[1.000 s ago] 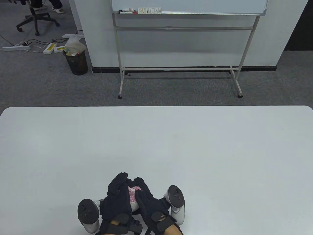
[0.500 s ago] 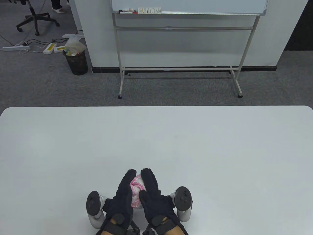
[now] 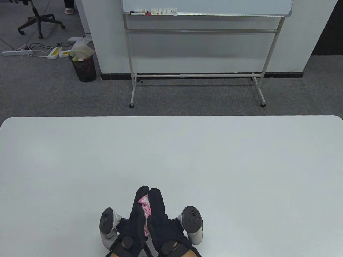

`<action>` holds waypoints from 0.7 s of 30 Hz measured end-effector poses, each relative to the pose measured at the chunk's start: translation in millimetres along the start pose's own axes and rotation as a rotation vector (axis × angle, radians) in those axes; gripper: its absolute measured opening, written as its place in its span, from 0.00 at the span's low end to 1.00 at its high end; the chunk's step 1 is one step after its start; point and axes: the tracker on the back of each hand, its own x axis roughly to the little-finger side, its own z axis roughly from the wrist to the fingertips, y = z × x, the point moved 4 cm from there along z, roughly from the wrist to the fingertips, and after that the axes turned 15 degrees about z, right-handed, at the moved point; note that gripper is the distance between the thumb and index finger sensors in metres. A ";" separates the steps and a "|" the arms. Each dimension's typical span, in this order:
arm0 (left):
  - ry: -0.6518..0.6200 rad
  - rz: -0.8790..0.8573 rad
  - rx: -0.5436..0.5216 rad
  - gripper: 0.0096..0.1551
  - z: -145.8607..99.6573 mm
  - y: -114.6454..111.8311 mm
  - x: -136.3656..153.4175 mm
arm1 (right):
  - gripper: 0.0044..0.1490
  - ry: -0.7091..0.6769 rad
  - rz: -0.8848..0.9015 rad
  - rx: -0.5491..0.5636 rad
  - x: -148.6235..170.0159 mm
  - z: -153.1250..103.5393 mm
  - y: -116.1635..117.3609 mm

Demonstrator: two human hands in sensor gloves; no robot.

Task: Squeeze dry dish cloth into compact mass

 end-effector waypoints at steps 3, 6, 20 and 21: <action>-0.004 0.028 -0.012 0.42 0.3 -0.1 -2.3 | 0.49 0.005 0.023 0.010 0.3 -0.9 -2.2; -0.027 0.128 -0.021 0.43 2.3 -0.9 -9.9 | 0.49 0.019 0.070 0.015 -0.6 -2.6 -3.9; 0.060 0.617 -0.129 0.40 1.0 28.0 -33.5 | 0.43 -0.080 -0.130 0.258 -29.9 -7.3 -38.0; 0.075 0.680 -0.129 0.40 0.3 30.7 -35.5 | 0.42 -0.090 -0.239 0.261 -34.7 -8.1 -39.9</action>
